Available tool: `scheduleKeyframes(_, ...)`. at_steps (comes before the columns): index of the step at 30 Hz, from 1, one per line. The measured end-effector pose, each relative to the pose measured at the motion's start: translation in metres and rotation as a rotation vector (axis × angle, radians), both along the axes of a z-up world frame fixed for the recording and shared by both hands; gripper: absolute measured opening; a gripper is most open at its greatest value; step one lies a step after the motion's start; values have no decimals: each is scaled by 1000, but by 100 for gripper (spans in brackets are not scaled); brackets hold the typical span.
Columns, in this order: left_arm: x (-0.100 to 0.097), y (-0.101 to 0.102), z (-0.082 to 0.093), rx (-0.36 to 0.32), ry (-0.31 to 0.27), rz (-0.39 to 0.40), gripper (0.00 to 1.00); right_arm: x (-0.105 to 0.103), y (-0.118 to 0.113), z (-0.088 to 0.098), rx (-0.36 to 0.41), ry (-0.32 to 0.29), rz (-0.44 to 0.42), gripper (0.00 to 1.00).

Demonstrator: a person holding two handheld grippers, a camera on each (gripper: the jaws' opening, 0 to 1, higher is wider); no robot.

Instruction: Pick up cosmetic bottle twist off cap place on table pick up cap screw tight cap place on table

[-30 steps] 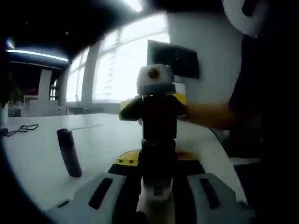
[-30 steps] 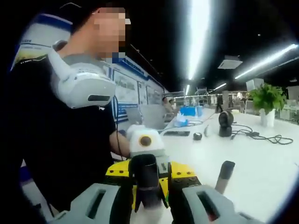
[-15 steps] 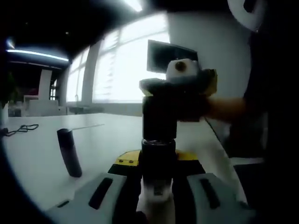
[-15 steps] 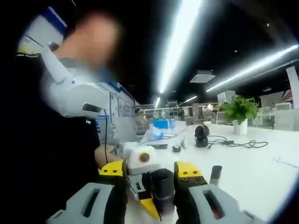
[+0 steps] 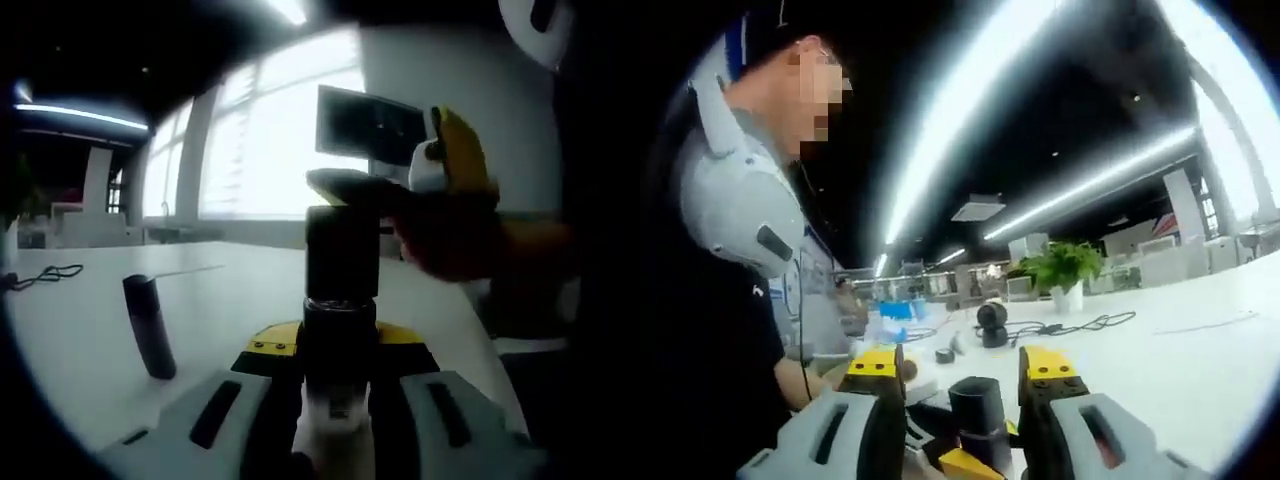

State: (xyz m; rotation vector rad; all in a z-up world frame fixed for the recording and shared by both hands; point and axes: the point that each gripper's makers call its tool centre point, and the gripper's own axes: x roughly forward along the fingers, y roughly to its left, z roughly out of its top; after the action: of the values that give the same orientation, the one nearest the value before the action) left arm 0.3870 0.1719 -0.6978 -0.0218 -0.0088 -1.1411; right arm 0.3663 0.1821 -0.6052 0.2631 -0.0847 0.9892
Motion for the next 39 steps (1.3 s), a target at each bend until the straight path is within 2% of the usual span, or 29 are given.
scheduleKeyframes(2, 0, 0, 0, 1, -2, 0, 14, -1, -3, 2, -15, -25, -49, 37)
scheduleKeyframes(5, 0, 0, 0, 1, -2, 1, 14, -2, -8, 5, -9, -21, -103, 37)
scheduleKeyframes(7, 0, 0, 0, 1, -4, 0, 14, -1, -15, 1, -34, -12, -142, 37)
scheduleKeyframes(16, 1, 1, 0, 2, -8, 5, 14, -8, -22, -6, -33, 21, -184, 36)
scheduleKeyframes(27, -1, 1, 1, 17, -31, -2, 15, -7, -18, -10, 5, 51, -171, 36)
scheduleKeyframes(34, 0, 1, 1, 15, -27, 3, 15, -4, -15, -21, -26, 76, -170, 36)
scheduleKeyframes(35, 0, 1, 1, 16, -30, 1, 15, -5, -14, -22, -22, 75, -164, 36)
scheduleKeyframes(37, 0, 1, 1, 20, -35, 0, 15, -8, -9, -16, 54, 105, -127, 36)
scheduleKeyframes(39, -1, 1, 2, 25, -46, -4, 15, -5, -9, -17, 43, 104, -135, 36)
